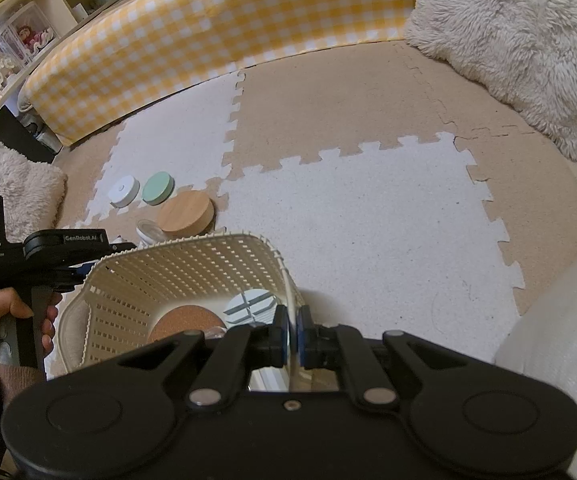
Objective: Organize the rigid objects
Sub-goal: 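Carry the white charger with the left tool into the basket and release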
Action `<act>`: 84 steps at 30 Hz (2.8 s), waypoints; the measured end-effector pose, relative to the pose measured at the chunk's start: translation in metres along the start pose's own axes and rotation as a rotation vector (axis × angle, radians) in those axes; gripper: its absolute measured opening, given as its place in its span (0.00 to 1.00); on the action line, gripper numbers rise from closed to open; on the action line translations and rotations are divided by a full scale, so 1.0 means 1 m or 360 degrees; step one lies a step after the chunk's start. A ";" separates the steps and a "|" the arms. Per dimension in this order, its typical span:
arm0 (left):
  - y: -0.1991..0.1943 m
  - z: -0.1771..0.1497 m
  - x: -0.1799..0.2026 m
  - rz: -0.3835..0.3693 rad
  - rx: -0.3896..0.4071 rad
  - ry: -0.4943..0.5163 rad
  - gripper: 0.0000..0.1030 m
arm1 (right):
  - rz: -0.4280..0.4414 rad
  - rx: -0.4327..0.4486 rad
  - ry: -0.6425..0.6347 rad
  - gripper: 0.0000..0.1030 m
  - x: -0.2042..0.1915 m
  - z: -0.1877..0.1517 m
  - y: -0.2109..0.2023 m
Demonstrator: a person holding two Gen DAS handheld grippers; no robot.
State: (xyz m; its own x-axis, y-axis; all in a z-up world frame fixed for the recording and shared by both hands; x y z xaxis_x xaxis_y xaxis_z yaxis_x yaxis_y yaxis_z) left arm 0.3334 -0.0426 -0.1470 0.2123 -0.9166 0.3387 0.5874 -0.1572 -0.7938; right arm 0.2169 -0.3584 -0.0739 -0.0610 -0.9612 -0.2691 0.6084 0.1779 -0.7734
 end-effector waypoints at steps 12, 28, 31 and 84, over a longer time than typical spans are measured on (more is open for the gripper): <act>-0.014 -0.002 -0.018 -0.0018 0.0058 -0.0048 0.25 | 0.0016 0.0021 0.0029 0.05 0.000 0.002 -0.002; -0.073 0.000 -0.019 -0.0275 0.0147 -0.0059 0.25 | 0.0015 0.0024 0.0027 0.05 0.000 0.001 -0.002; -0.093 0.000 -0.013 -0.0347 0.0179 -0.0020 0.25 | 0.0016 0.0025 0.0028 0.05 0.000 0.001 -0.002; -0.139 -0.108 0.071 -0.0170 0.0029 0.0531 0.50 | 0.0015 0.0023 0.0027 0.05 -0.001 0.002 -0.002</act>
State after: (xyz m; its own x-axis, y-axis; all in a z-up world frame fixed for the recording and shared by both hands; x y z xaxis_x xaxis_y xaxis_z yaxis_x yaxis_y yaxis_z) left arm 0.1825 -0.1252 -0.0667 -0.1164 -0.9655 0.2329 0.6073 -0.2547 -0.7526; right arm 0.2174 -0.3583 -0.0714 -0.0689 -0.9557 -0.2861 0.6206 0.1835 -0.7623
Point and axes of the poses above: each gripper's, at about its wrist camera, not at the fingertips, and y roughly the way its jaws point, x to its right, z to its top, the point moved 1 cm from there along y, roughly the way its jaws point, and after that the axes turned 9 degrees about x, right-handed, at the moved point
